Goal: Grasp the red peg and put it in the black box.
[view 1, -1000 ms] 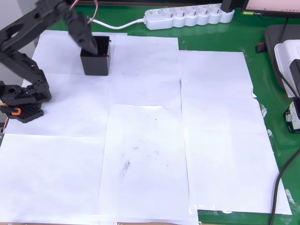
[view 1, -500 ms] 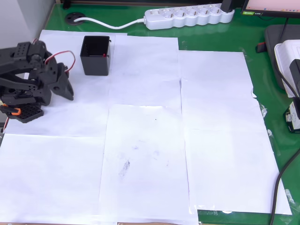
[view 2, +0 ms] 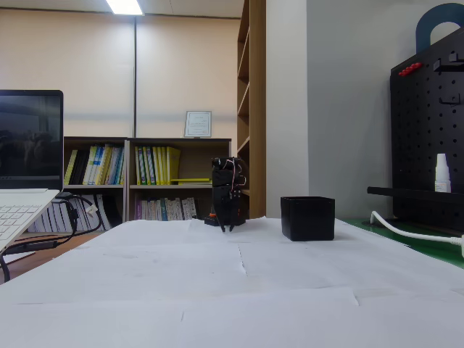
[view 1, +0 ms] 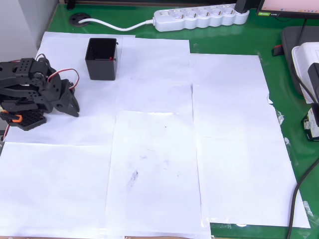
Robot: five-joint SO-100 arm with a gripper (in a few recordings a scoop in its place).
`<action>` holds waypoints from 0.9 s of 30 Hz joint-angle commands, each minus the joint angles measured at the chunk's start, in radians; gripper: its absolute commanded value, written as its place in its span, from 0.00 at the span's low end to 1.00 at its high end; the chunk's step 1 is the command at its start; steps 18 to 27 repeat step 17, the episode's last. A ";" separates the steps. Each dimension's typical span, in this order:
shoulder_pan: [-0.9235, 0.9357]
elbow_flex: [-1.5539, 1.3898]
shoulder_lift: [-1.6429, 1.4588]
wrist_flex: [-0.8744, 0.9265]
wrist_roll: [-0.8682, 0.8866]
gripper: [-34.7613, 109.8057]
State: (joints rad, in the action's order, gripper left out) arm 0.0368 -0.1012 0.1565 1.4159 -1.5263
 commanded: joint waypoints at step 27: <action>0.067 -0.003 0.034 0.086 -0.021 0.25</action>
